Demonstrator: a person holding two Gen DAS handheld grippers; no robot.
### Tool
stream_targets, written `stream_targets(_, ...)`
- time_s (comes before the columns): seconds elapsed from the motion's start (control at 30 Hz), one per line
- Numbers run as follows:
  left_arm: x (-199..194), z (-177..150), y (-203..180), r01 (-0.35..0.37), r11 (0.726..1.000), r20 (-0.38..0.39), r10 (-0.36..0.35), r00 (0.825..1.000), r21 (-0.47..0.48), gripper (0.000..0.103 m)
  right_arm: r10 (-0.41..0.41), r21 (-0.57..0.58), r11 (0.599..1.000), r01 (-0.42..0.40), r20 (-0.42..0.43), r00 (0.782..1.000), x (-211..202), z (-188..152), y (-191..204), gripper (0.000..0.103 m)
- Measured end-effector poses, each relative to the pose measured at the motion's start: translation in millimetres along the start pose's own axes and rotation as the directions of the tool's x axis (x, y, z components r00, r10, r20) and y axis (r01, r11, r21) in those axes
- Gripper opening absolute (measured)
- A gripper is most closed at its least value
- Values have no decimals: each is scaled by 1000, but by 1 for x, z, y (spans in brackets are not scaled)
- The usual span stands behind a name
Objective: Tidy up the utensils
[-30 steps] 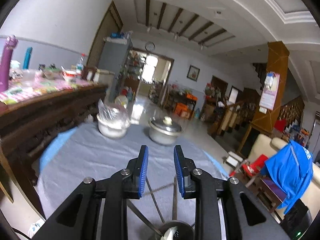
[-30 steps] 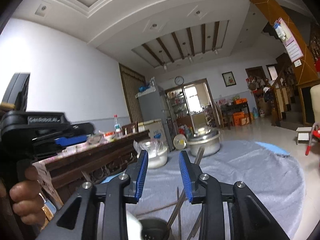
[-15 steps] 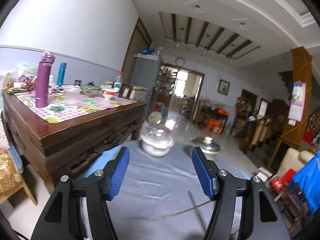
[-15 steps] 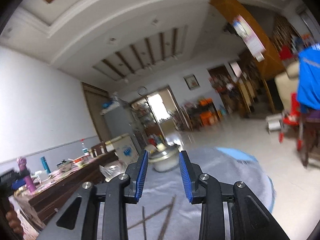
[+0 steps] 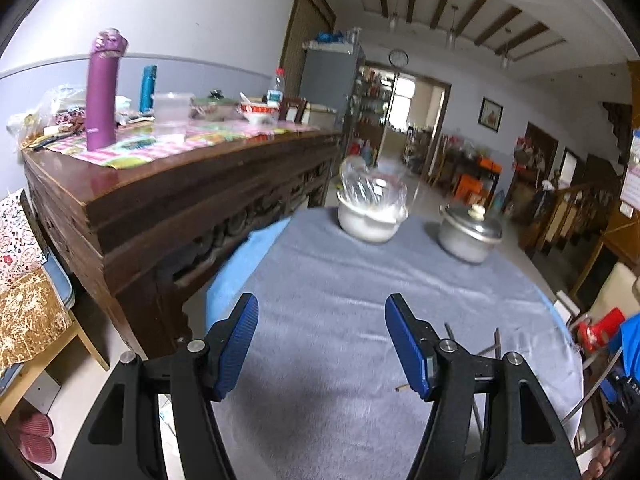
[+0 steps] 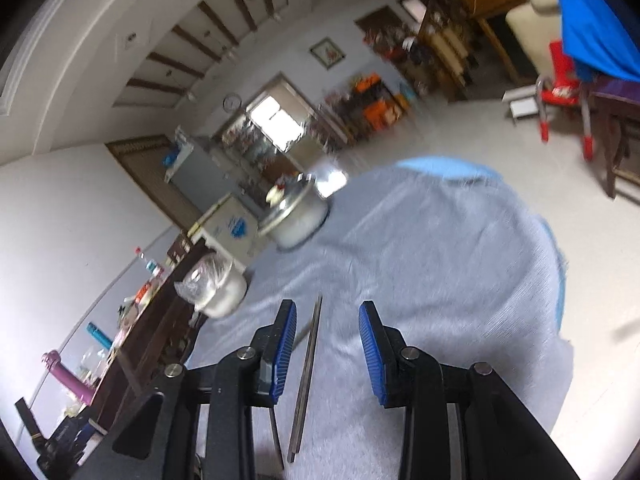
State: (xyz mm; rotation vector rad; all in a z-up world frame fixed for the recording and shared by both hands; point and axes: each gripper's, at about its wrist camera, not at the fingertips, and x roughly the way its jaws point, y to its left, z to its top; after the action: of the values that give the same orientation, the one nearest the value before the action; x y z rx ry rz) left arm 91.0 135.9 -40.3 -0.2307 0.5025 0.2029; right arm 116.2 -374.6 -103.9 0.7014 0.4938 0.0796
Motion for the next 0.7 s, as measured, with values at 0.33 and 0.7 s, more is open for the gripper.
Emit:
stream_targets(0.33,34,-15,1,-26,1000,-93,27,995,12,67,29,14,1000,-28,-98,995,33,-15,1,36)
stream_targets(0.7,55,-21,8,-63,998,-154,64,986,10,67,68,11,998,-67,-189,980,60,-19,9,36)
